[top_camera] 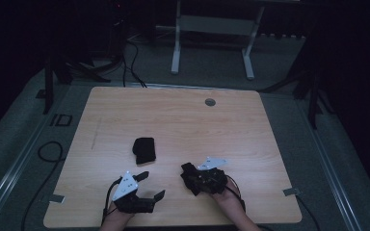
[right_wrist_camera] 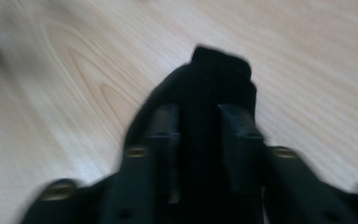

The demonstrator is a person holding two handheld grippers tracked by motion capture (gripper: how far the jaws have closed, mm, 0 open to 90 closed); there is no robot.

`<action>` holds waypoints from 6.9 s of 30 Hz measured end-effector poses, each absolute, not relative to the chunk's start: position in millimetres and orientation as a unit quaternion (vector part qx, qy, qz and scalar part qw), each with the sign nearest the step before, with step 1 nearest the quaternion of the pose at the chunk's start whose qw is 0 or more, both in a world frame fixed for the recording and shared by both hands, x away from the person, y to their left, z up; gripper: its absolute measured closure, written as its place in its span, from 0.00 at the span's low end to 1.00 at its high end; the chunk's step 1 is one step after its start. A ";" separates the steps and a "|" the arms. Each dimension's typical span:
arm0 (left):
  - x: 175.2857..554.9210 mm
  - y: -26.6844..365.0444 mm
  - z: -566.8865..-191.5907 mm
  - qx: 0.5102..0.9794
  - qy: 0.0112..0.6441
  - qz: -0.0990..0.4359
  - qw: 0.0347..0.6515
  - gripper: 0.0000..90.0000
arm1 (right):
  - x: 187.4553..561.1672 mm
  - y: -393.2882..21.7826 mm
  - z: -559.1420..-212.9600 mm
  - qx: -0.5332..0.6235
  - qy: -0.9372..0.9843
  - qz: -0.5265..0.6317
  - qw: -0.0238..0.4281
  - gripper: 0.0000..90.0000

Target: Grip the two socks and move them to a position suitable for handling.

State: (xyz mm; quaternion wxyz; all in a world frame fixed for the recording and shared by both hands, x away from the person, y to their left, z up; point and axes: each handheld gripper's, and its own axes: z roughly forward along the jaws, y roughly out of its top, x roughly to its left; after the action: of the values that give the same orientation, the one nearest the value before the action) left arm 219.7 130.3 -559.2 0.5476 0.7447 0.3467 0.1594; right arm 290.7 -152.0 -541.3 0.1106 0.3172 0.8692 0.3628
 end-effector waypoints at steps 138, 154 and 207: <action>262.1 118.4 -566.3 0.878 0.281 0.043 0.384 1.00 | 259.0 -253.0 -556.6 0.334 0.872 0.342 0.105 0.99; 249.4 170.7 -547.7 0.819 0.340 0.113 0.448 0.70 | 293.2 -191.8 -498.0 0.243 0.865 0.420 0.125 0.74; 298.7 158.0 -553.9 0.784 0.419 0.130 0.440 0.54 | 376.9 -23.0 -517.5 0.206 0.904 0.361 0.098 0.94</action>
State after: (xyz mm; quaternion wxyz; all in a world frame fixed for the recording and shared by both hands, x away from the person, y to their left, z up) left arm 298.7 158.0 -553.9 0.4396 0.7839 0.4187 0.1303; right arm 376.9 -23.0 -517.5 0.0979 0.2061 0.9040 0.3615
